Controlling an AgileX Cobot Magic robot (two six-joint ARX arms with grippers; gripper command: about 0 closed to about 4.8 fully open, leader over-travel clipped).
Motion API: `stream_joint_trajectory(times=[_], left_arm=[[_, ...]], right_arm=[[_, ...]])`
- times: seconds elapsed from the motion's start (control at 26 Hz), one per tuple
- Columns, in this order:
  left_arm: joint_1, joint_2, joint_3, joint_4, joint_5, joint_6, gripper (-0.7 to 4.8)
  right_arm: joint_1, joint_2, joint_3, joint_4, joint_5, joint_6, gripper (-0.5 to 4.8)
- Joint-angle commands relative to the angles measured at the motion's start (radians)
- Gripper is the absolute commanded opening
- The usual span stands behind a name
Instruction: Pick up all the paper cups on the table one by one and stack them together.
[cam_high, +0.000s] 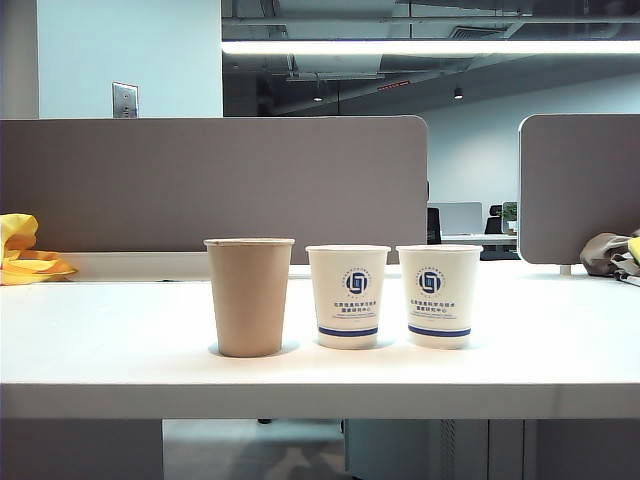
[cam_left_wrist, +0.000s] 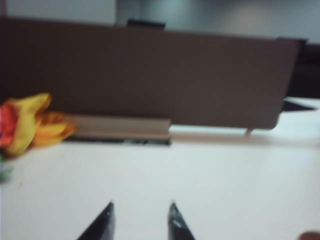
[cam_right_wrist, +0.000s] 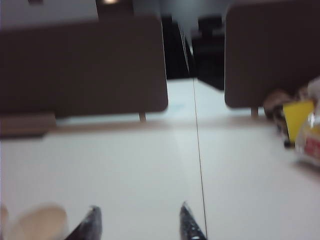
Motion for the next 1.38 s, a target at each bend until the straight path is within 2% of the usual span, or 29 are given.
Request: stream_joint_trajectory(times=[0.04,0.08,0.12,0.15,0.27,0.31,0.42,0.46,0.54,0.62,0.73,0.85,0.92,1.08,1.15,1.19,1.27,1.38], left_arm=[[0.000,0.000,0.072,0.024,0.101,-0.007,1.38],[0.000,0.000,0.091,0.025,0.125,-0.009,1.38],[0.000,0.000,0.131,0.040,0.181,-0.027,1.38],[0.000,0.000,0.159,0.071,0.220,-0.083,1.38],[0.000,0.000,0.221,0.075,0.233,-0.221,1.39],[0.000,0.000,0.242,0.058,0.233,-0.228,1.38],[0.002,0.005,0.316,-0.022,0.232,-0.197,1.38],[0.002,0.011,0.342,-0.048,0.230,-0.171,1.38],[0.002,0.033,0.407,-0.127,0.221,-0.098,1.38],[0.002,0.077,0.492,-0.236,0.157,-0.047,1.38],[0.002,0.181,0.631,-0.380,0.085,0.001,1.38],[0.001,0.379,0.837,-0.502,0.076,0.005,1.38],[0.001,0.496,0.945,-0.567,0.130,-0.006,1.38],[0.001,0.729,1.115,-0.637,0.319,-0.079,1.36],[0.000,0.903,1.197,-0.660,0.476,-0.152,0.38],[0.000,0.943,1.204,-0.661,0.518,-0.166,0.10],[-0.015,1.029,1.204,-0.680,0.548,-0.166,-0.06],[-0.042,1.097,1.204,-0.710,0.496,-0.163,-0.06]], right_arm=[[0.002,0.000,0.066,0.036,-0.004,0.090,2.03],[0.002,0.000,0.088,0.035,-0.017,0.126,2.04],[0.002,0.000,0.127,0.030,-0.079,0.182,2.04],[0.002,0.000,0.156,0.030,-0.135,0.206,2.03],[0.002,0.000,0.224,0.009,-0.232,0.245,2.02],[0.002,0.000,0.243,-0.012,-0.253,0.244,2.02],[0.002,0.006,0.322,-0.142,-0.297,0.216,1.97],[0.002,0.012,0.352,-0.195,-0.301,0.183,1.96],[0.002,0.040,0.424,-0.305,-0.311,0.101,1.62],[0.002,0.092,0.500,-0.401,-0.311,0.061,1.44],[0.002,0.193,0.616,-0.523,-0.313,-0.008,1.44],[0.002,0.368,0.785,-0.637,-0.313,-0.079,1.45],[0.002,0.478,0.882,-0.691,-0.313,-0.094,1.45],[0.002,0.701,1.069,-0.786,-0.313,-0.149,1.44],[0.004,0.875,1.216,-0.858,-0.322,-0.153,1.42],[0.009,0.929,1.250,-0.859,-0.332,-0.153,1.17],[0.017,1.017,1.297,-0.855,-0.337,-0.153,0.32],[0.031,1.080,1.307,-0.848,-0.354,-0.152,0.29]])
